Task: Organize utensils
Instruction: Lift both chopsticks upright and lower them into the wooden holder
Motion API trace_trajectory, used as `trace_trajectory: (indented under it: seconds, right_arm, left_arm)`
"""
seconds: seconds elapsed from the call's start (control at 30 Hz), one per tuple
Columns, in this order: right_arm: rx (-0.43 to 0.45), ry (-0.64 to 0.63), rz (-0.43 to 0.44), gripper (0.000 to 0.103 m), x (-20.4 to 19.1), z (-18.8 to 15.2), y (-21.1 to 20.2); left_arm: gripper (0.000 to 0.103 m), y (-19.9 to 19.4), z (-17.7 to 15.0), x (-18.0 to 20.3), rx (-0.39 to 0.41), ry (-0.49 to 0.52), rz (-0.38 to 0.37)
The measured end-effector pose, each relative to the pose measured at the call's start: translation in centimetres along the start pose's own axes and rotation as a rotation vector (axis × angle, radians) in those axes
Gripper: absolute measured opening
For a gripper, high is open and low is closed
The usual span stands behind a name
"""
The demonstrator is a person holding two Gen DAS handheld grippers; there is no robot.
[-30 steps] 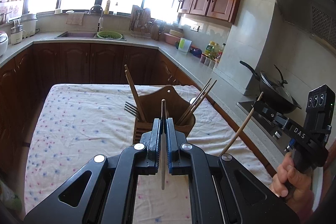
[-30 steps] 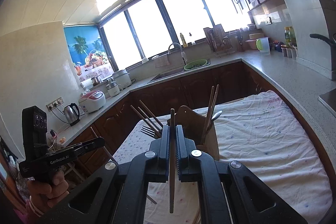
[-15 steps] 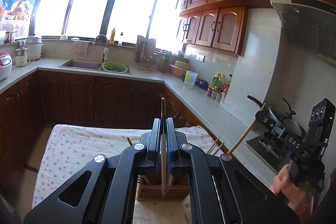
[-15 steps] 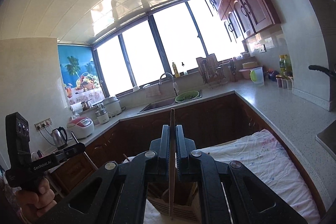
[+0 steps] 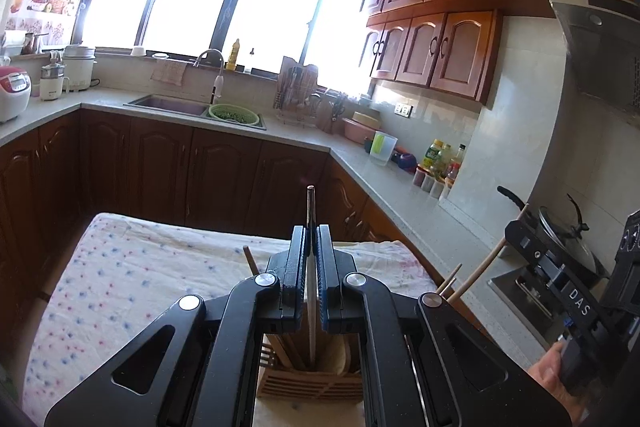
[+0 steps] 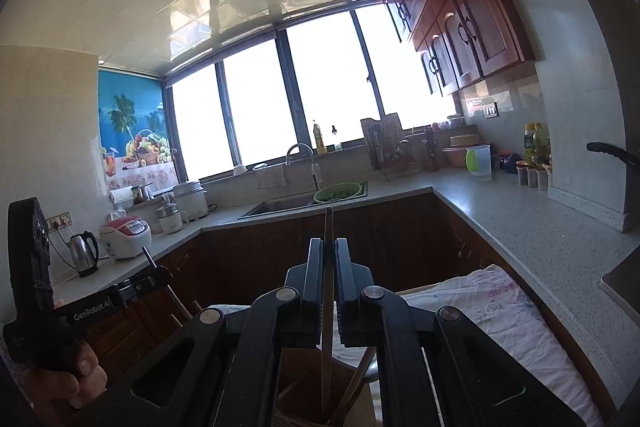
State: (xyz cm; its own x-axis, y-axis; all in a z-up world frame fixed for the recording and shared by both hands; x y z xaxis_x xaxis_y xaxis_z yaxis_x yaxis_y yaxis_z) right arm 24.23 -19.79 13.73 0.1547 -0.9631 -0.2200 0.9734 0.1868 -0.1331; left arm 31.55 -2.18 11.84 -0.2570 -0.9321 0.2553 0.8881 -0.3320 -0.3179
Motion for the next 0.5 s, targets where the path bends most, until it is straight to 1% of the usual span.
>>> trace_trajectory:
  seconds: [0.1, 0.3, 0.5]
  right_arm:
    - [-0.013, -0.007, -0.005, 0.005, 0.0, -1.5, 0.2]
    - [-0.081, 0.021, -0.006, 0.005, 0.6, -4.7, 0.9]
    - [-0.123, 0.047, -0.020, 0.005, 1.4, -6.4, 1.0]
  left_arm:
    - [0.004, 0.4, -1.4, -0.1, -0.020, 0.005, 0.001]
    - [0.004, 0.5, -3.7, -0.1, -0.061, 0.018, 0.002]
    - [0.005, 1.1, -5.4, -0.6, -0.110, 0.007, 0.006]
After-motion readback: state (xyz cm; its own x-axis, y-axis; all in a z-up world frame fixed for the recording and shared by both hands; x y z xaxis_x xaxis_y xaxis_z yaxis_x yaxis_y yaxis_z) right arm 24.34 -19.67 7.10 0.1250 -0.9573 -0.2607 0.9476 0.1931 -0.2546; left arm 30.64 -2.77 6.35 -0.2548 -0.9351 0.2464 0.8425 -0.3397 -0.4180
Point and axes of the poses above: each gripper's, at about its wrist camera, not at the fingertips, and y roughly the way its jaws point, x to its right, z to its top, the point moved 5 cm from there along y, roughly the way its jaws point, and after that the axes turned 2 degrees about y, right-handed, at the moved point
